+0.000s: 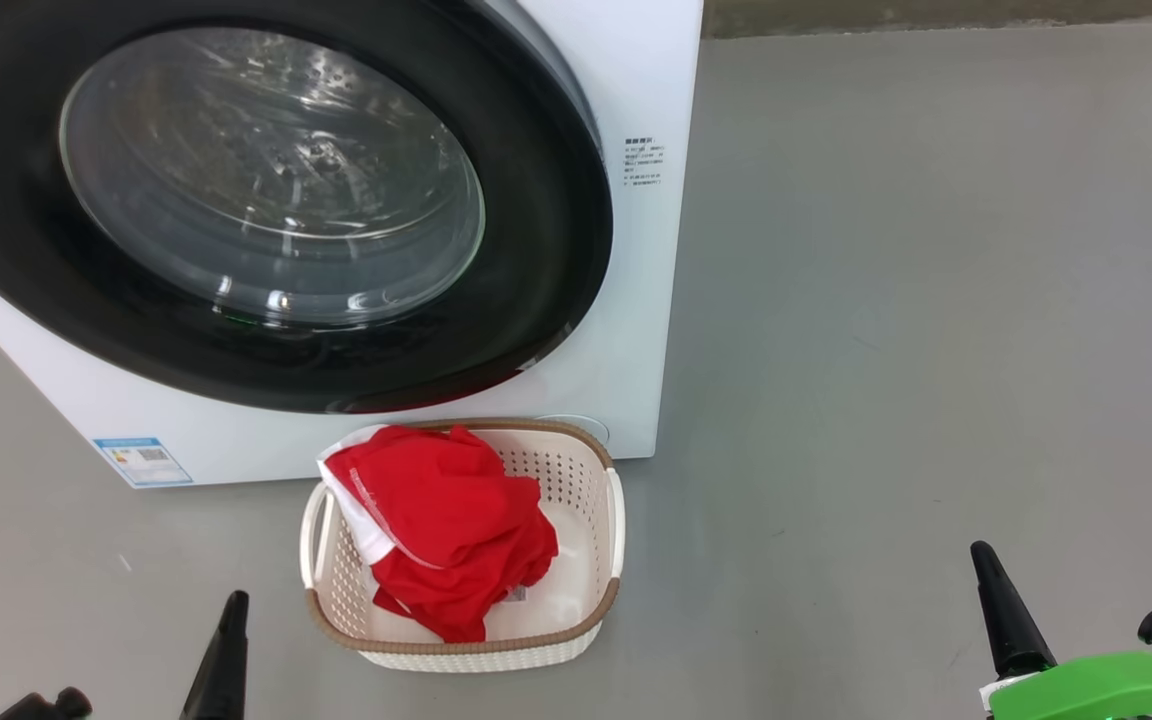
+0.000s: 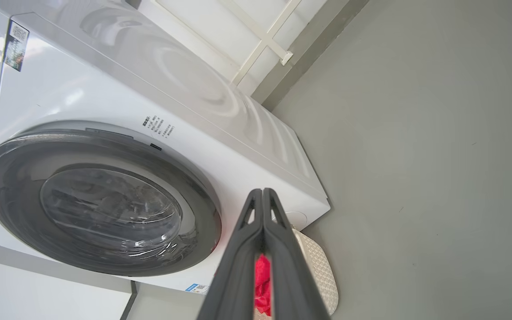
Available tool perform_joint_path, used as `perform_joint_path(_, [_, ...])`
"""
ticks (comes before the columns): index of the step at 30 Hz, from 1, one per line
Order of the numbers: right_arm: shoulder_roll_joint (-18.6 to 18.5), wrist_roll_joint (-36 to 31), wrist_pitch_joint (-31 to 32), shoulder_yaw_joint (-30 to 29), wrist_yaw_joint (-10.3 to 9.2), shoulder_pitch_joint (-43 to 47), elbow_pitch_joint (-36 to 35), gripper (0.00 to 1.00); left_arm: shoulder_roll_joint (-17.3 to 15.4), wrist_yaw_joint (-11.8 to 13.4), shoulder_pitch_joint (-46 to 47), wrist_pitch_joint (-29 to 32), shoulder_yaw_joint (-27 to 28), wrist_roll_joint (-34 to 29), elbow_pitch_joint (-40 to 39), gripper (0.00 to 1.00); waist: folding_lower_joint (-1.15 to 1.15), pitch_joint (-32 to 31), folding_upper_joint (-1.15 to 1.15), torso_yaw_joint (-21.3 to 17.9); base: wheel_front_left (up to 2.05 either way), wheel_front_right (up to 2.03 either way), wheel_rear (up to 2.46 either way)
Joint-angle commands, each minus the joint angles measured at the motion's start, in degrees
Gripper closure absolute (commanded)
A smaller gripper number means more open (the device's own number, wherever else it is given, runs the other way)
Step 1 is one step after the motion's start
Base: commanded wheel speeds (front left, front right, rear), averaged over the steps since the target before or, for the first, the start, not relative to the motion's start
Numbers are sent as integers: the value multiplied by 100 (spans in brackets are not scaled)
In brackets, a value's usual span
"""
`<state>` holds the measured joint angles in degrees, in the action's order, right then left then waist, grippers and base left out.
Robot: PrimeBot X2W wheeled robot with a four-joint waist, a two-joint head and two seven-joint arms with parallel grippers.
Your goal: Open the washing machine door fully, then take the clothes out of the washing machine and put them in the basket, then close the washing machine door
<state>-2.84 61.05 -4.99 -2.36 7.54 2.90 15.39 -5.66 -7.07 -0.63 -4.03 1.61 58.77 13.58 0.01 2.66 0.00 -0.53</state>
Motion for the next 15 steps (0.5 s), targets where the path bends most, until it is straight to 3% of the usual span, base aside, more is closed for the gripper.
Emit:
perform_joint_path(1, [-99, 201, 33, 30, -2, -295, -138, 100, -43, -23, 274, 68, 165, 182, -104, 100, -1, -8, 0, 2, 0, 0, 0])
perform_joint_path(15, [-116, 971, 264, -24, -3, -442, -141, 100, 24, -28, 374, 299, 229, 980, -67, 100, -1, -68, 0, 15, 0, 0, 0])
